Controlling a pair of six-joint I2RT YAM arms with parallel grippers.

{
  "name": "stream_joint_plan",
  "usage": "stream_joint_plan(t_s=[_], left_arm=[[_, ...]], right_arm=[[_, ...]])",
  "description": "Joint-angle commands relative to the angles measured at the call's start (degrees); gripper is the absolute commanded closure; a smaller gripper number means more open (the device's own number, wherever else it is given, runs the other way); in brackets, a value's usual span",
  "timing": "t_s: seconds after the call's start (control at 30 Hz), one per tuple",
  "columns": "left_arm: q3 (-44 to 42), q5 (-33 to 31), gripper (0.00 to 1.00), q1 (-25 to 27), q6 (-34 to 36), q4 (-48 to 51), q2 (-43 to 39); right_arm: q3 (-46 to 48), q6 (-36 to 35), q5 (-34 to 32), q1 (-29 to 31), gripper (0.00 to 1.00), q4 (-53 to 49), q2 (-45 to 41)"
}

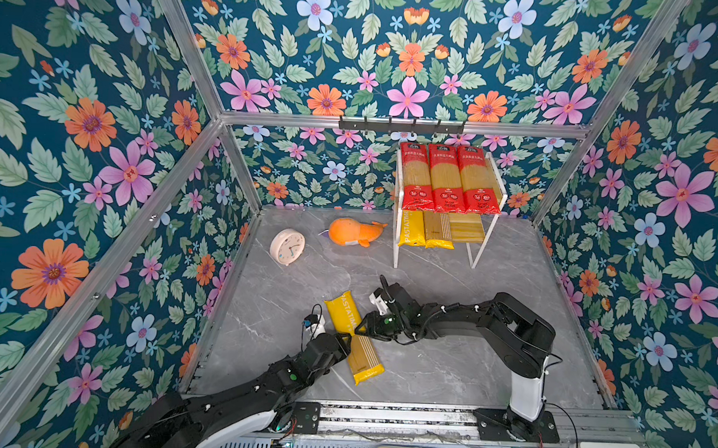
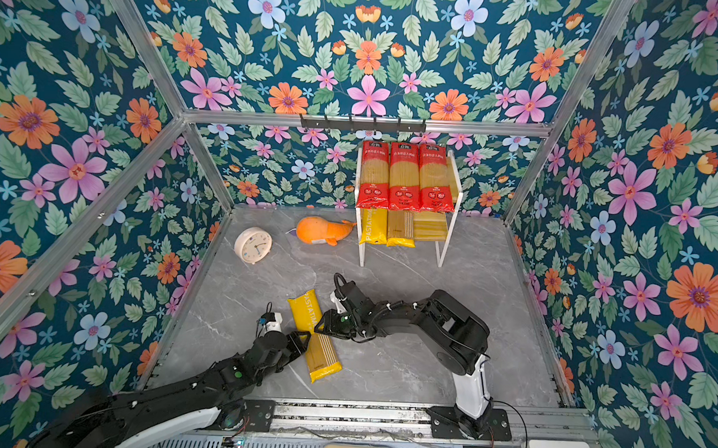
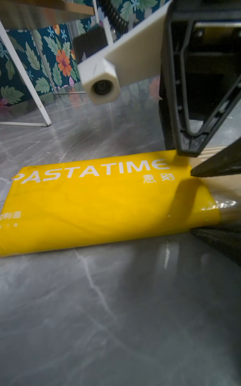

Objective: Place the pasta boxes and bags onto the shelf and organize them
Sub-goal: 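Grasp the spaghetti end of the yellow bag with the right gripper, then lift the yellow bag upright with the right gripper while the left gripper steadies it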

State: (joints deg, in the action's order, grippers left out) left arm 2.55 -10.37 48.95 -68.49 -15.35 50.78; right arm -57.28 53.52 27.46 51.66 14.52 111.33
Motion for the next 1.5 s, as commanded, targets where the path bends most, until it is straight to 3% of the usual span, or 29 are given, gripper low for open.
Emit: stream_joint_plan(t_s=[0.0,0.37,0.73,0.8,0.93,1.23,1.47], left_arm=[[-0.11,3.85,0.65,0.01,0.81,-7.87,2.94],[0.96,3.31,0.70,-0.25,2.53,-5.38,0.45],[4.91,4.55,0.56,-3.46,9.49,4.46,-14.90],[5.94,6.08,0.53,-4.00,11.75,4.51,-17.00],[7.63,9.96,0.46,-4.53,16.79,2.26,-18.51],[3.96,20.24,0.33,-4.57,23.64,-19.45,-15.90],[6.57,29.19,0.29,-4.57,26.64,-34.44,-7.55]], right_arm=[[0.63,0.47,3.26,0.16,0.57,3.65,0.66],[4.42,2.60,4.36,-0.42,0.81,13.90,-1.09],[11.12,-0.60,-1.27,-2.32,0.94,22.84,-8.52],[13.16,-2.45,-2.60,-2.87,0.99,25.53,-10.71],[15.39,-8.79,-5.45,-4.12,1.00,26.30,-15.78],[14.40,-30.65,-6.92,-4.69,1.00,17.62,-33.06],[13.33,-36.84,-1.35,-5.25,1.00,17.34,-39.87]])
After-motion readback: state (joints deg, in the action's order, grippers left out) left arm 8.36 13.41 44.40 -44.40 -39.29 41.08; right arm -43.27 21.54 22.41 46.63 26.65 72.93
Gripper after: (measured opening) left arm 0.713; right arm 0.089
